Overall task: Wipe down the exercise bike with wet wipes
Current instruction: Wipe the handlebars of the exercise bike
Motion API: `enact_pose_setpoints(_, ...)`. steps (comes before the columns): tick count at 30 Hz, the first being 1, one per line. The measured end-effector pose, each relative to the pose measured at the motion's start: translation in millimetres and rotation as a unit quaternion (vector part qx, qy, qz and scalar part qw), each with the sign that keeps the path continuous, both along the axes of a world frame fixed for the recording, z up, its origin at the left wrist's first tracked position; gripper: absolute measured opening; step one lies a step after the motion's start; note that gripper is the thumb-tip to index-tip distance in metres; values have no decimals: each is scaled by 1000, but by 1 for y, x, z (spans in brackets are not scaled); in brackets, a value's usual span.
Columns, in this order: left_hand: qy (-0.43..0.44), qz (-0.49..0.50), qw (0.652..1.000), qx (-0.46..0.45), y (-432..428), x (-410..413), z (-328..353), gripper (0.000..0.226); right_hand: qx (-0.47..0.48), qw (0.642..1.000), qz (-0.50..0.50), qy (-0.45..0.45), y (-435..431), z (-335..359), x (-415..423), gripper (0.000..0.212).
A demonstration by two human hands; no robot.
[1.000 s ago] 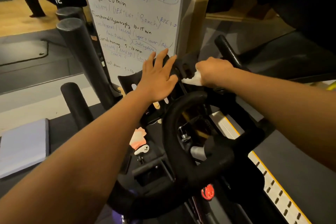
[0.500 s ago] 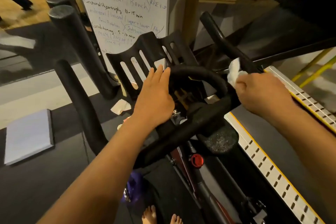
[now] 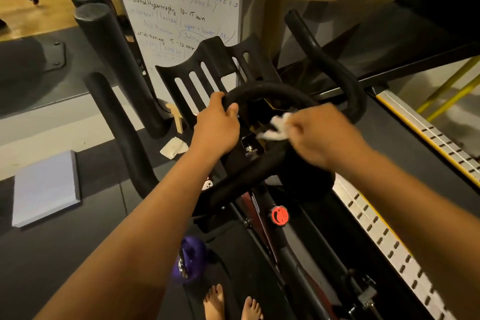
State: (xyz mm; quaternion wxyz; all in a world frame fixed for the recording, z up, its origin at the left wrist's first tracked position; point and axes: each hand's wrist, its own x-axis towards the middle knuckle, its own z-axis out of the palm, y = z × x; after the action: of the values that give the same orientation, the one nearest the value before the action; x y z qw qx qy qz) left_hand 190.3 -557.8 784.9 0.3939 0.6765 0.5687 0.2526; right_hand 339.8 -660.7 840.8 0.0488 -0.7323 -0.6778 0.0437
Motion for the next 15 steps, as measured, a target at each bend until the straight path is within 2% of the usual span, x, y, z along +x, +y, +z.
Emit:
enact_pose_setpoints(2, -13, 1, 1000, 2, 0, 0, 1, 39, -37, 997, -60, -22, 11, 8, 5, 31)
enact_pose_setpoints(4, -17, 1, 1000, 11, -4, 0, 3, 38, -86, 994, -62, -37, 26, 9, -9, 20)
enact_pose_setpoints(6, -16, 3, 1000, 13, -5, 0, 4, 38, -127, 989, -60, -53, 41, 8, -16, 24)
enact_pose_setpoints(9, 2, 2, 1000, 20, -5, -1, 8, 40, -133, 987, -84, 15, 44, 4, -6, 22)
enact_pose_setpoints(11, 27, -26, 999, 36, -15, -3, 8, 49, -60, 994, -77, 57, 24, -6, -2, 21)
enact_pose_setpoints(12, 44, -43, 997, 45, -27, -5, 8, 54, 15, 994, -71, 81, 9, -14, -2, 22)
enact_pose_setpoints(15, 115, -53, 988, 84, -71, -9, 6, 56, 239, 953, -30, 182, -36, -36, -12, 35)
